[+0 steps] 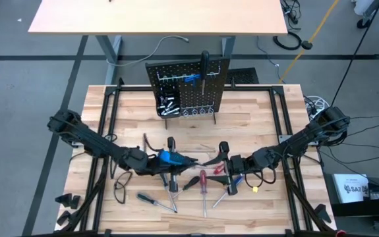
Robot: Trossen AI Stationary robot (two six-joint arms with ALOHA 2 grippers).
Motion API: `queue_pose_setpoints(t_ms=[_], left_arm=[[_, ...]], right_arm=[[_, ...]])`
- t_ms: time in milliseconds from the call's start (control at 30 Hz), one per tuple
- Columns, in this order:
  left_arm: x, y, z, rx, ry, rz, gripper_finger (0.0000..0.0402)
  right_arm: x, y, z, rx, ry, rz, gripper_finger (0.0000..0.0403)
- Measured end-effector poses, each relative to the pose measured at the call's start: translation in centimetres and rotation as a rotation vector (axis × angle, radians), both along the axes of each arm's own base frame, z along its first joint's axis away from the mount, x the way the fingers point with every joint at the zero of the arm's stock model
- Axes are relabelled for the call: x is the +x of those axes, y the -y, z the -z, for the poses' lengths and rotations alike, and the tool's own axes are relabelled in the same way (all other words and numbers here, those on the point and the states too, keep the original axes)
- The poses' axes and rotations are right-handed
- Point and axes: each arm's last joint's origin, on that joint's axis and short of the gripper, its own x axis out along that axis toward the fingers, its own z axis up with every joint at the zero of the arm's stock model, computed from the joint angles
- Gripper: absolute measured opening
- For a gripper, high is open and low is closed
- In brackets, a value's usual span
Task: Hang tools onto peg board
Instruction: Hang the blue-black screwdriver on the pegboard
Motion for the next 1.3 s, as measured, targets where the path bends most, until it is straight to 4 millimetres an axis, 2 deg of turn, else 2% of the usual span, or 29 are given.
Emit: queue_pose_setpoints(t_ms=[167, 300, 500, 733, 933, 1100, 1300], left_arm=[[0.4, -0.4, 2.0, -0.124, -0.16, -0.008, 0.0018], [0.9, -0.4, 3.1, -0.208, -0.201, 0.01, 0.0018], [1.6, -0.4, 4.1, -0.239, -0.236, 0.063, 0.0018], [1.8, -0.4, 4.5, -0.254, -0.246, 0.071, 0.0018], [1.8, -0.4, 4.5, -0.234, -0.248, 0.071, 0.0018], [1.8, -0.5, 4.5, -0.231, -0.25, 0.068, 0.0018], [1.9, -0.8, 4.6, -0.232, -0.254, 0.058, 0.0018]], right_arm=[[0.2, 0.4, -0.4, 0.043, 0.011, 0.011, 0.023], [0.7, 0.8, -0.7, 0.048, 0.002, 0.028, 0.0231], [1.3, 1.4, -1.2, 0.048, 0.001, 0.056, 0.0231], [2.6, 2.1, -1.8, 0.076, -0.114, 0.087, 0.0231], [3.0, 2.4, -2.5, 0.101, -0.122, 0.094, 0.0232], [3.5, 2.5, -2.0, 0.125, -0.166, 0.021, 0.0231], [4.3, 2.6, -1.1, 0.132, -0.166, 0.021, 0.0231]])
